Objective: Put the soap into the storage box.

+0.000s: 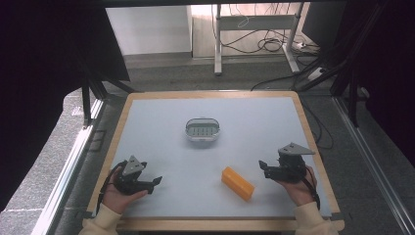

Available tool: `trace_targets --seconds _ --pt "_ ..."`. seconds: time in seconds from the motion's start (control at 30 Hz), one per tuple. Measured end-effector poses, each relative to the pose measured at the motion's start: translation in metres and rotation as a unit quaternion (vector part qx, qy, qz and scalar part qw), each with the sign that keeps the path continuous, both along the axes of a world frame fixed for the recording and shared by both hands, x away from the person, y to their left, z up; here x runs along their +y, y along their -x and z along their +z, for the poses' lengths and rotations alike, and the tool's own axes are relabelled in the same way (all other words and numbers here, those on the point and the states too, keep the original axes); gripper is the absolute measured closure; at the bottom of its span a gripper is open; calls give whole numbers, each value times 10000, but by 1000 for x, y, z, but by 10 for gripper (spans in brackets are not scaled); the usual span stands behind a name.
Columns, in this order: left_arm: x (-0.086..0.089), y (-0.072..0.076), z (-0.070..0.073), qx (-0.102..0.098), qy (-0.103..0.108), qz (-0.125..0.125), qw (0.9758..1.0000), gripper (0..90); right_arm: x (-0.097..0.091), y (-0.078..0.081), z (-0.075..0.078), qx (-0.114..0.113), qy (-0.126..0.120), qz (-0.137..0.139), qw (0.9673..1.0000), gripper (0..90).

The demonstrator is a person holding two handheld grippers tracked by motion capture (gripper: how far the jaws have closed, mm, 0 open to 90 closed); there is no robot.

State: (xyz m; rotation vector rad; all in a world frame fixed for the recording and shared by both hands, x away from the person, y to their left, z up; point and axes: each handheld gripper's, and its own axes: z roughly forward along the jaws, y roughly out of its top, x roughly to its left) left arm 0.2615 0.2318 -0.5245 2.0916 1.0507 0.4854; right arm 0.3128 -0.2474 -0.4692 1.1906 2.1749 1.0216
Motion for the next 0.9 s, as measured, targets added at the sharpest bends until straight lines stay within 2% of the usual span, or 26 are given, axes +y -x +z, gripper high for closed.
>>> trace_targets --seconds 0.2,0.53,0.83,0.9 --pt "1 0 0 -2 23 28 10000 203 8 -2 8 39 49 181 9998 182" --pt "1 -1 0 39 89 30 9999 202 18 -9 15 312 87 351 9989 179" --pt "0 0 0 16 109 37 9999 203 23 -11 37 186 271 511 9982 168" --pt "0 0 0 11 129 50 9999 203 24 -10 42 141 248 551 9981 170"
